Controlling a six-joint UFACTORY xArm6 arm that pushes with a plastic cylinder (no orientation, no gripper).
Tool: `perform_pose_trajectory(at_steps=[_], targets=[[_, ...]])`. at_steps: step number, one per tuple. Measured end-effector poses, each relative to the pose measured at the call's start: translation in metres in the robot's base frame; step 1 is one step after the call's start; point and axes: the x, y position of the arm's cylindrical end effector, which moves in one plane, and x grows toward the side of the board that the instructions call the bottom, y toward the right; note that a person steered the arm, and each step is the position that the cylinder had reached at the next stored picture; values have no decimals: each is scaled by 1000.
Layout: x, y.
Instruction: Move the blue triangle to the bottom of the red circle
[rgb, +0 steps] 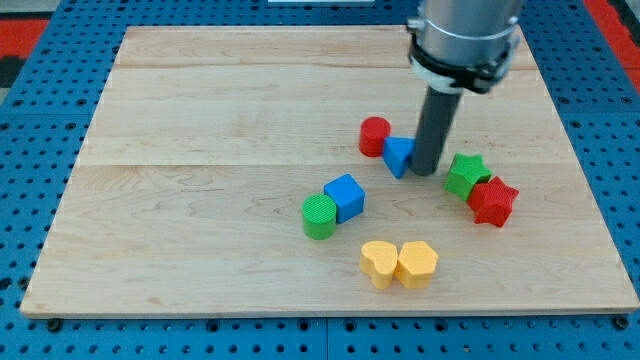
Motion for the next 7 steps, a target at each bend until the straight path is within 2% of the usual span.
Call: perform_pose_trajectory(at_steps=[1,2,3,4,6,7], targets=[[-22,-26],[-77,-63],[-42,-83],[-86,-72],[-45,19],[-39,-30]])
